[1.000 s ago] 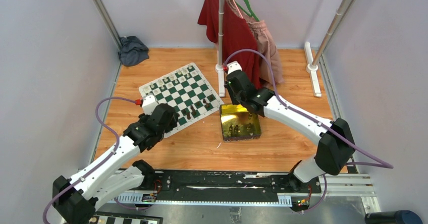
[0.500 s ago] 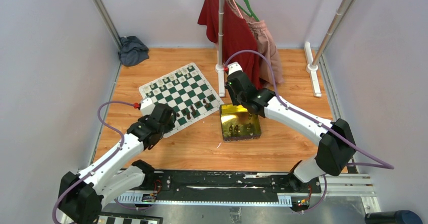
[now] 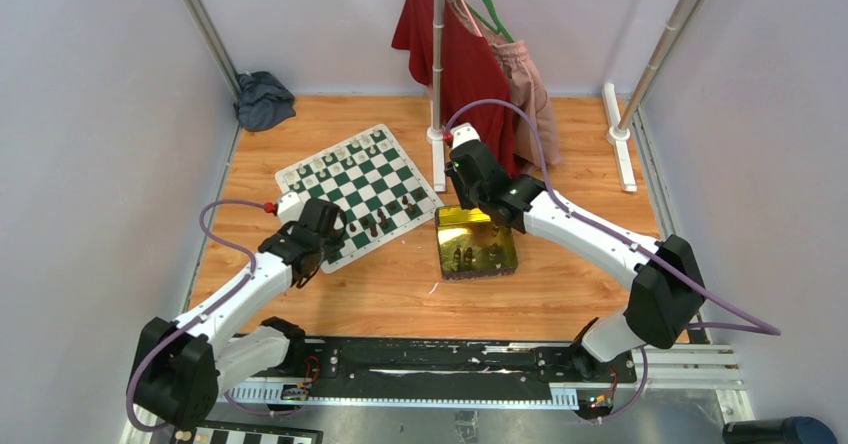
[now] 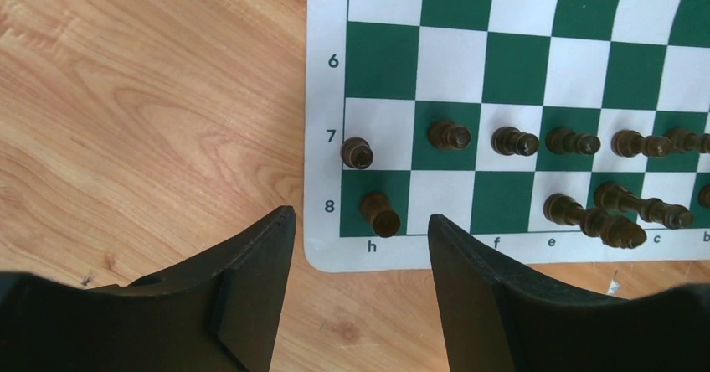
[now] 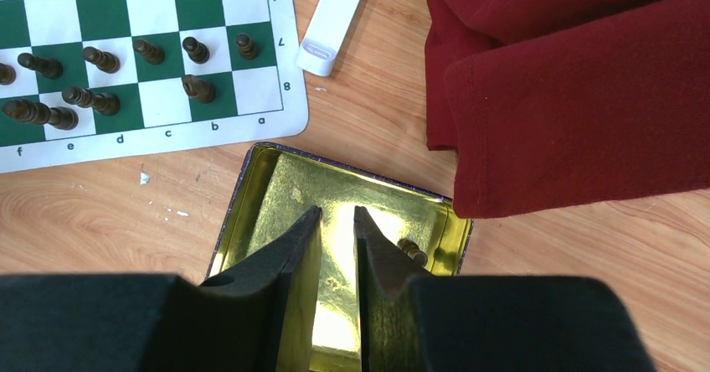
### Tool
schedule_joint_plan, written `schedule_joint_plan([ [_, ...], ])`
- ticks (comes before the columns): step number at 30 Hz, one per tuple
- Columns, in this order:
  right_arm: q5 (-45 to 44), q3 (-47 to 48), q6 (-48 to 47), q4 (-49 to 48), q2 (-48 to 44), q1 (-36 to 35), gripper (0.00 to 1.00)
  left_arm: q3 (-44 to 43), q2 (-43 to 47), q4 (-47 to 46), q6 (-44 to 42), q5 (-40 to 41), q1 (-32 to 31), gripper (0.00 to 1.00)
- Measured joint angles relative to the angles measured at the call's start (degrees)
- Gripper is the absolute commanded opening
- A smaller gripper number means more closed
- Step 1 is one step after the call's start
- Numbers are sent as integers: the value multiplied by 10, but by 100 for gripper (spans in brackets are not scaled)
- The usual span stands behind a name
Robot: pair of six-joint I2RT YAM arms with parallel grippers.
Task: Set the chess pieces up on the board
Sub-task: Adjust the chess piece on the chessboard.
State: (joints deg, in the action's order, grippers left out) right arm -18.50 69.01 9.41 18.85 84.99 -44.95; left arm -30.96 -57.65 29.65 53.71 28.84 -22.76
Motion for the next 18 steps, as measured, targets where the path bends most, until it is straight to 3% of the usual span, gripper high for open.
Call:
schedule_joint_plan([
  [18,0,0,-4,0,0,3,23,0,-68,-46,-24,-29,42,60],
])
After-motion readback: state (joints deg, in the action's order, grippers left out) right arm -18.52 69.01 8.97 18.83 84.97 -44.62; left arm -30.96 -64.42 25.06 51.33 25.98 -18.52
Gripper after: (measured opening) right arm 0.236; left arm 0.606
